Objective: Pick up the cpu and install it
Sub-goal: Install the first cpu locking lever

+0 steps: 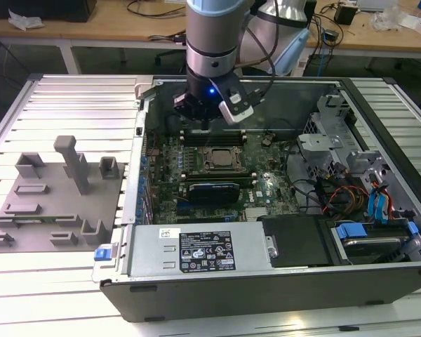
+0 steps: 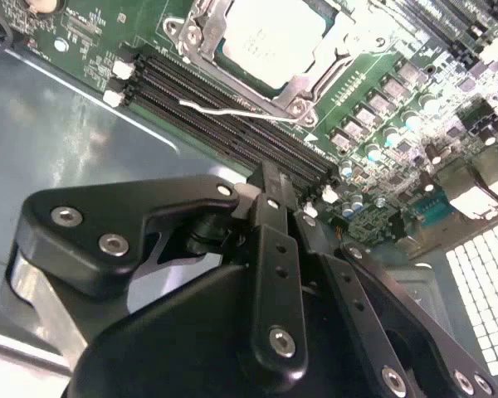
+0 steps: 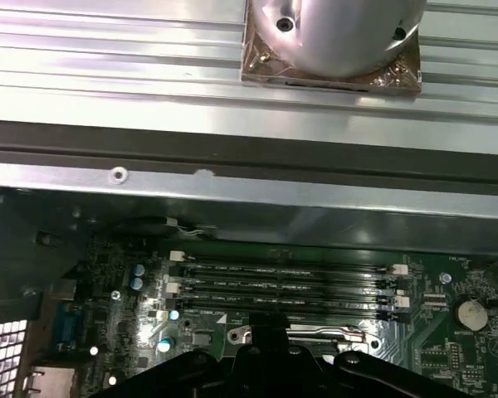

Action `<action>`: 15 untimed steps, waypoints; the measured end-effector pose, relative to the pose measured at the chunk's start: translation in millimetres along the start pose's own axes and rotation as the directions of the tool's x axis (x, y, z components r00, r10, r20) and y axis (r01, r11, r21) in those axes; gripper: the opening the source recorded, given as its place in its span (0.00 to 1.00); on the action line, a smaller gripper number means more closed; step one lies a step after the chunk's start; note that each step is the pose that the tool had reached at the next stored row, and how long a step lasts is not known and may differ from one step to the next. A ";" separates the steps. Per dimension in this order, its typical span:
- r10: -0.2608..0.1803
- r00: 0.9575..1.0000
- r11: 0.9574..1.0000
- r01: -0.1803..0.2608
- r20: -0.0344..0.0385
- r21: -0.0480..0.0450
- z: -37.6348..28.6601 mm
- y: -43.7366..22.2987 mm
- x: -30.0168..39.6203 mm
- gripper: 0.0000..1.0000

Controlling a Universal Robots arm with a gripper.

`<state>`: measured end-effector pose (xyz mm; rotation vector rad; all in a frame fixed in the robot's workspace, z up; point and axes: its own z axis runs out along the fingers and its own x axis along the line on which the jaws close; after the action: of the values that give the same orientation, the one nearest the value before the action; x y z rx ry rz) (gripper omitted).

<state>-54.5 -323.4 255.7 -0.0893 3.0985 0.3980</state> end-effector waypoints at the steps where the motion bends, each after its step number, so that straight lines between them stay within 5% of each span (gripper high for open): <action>1: 0.000 1.000 1.000 0.000 0.001 0.000 1.5 -0.3 -0.4 0.11; 3: -0.002 1.000 1.000 0.002 0.006 0.002 6.0 -1.5 -0.3 0.11; 15: -0.001 1.000 1.000 0.001 0.007 0.006 15.2 -4.1 -3.3 0.11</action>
<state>-50.8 -323.3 240.0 -0.0889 3.0930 0.3881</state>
